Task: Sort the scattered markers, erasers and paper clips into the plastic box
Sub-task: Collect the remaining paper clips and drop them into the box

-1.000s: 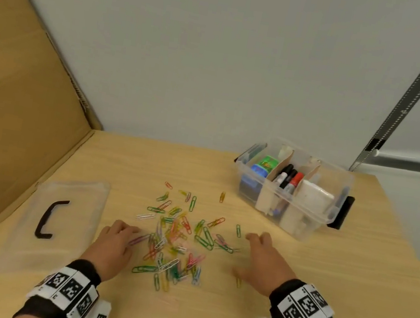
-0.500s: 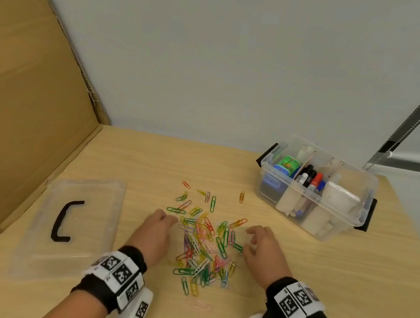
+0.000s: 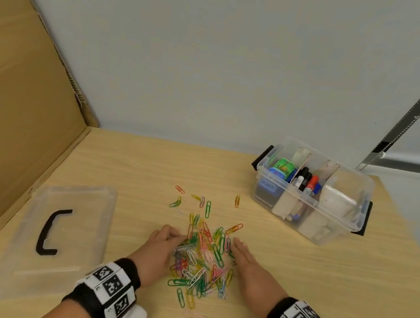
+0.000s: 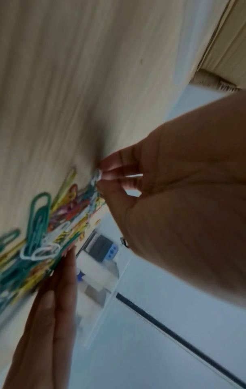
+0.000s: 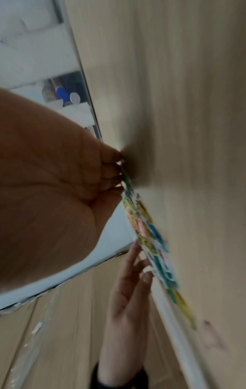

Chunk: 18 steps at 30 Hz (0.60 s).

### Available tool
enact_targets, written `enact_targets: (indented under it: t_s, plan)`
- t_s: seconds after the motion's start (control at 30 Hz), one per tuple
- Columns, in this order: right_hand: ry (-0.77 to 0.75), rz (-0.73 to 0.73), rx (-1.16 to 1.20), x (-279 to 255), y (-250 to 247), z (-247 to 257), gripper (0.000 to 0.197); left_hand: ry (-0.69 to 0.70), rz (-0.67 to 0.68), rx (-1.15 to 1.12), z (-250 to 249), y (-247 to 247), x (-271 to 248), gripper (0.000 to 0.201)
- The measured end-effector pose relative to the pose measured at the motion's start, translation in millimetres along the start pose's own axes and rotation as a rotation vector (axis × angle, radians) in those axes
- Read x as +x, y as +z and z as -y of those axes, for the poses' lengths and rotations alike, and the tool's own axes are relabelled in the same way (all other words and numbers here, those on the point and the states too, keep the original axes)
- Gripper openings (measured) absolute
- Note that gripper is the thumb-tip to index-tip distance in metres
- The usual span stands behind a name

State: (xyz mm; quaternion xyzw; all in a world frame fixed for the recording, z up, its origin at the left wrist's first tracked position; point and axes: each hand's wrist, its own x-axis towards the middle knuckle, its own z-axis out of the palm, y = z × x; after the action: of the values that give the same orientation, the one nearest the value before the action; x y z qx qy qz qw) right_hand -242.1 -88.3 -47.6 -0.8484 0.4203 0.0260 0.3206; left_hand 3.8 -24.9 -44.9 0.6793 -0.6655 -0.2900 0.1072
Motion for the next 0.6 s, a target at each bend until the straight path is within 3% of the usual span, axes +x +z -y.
enact_targets:
  t_s: [0.13, 0.23, 0.43, 0.6]
  plan:
    - [-0.007, -0.165, 0.063, 20, -36, 0, 0.045, -0.043, -0.158, 0.006, -5, -22, 19, 0.066]
    - [0.057, -0.236, -0.015, 67, -59, -1, 0.045, -0.092, -0.272, 0.121, -5, -49, 57, 0.074]
    - [0.189, 0.058, -0.189, 130, -58, 14, 0.077, -0.14, 0.079, 0.323, -2, -58, 99, 0.081]
    - [-0.052, 0.11, -0.269, 93, -34, 14, 0.083, -0.136, 0.088, 0.234, -6, -35, 75, 0.081]
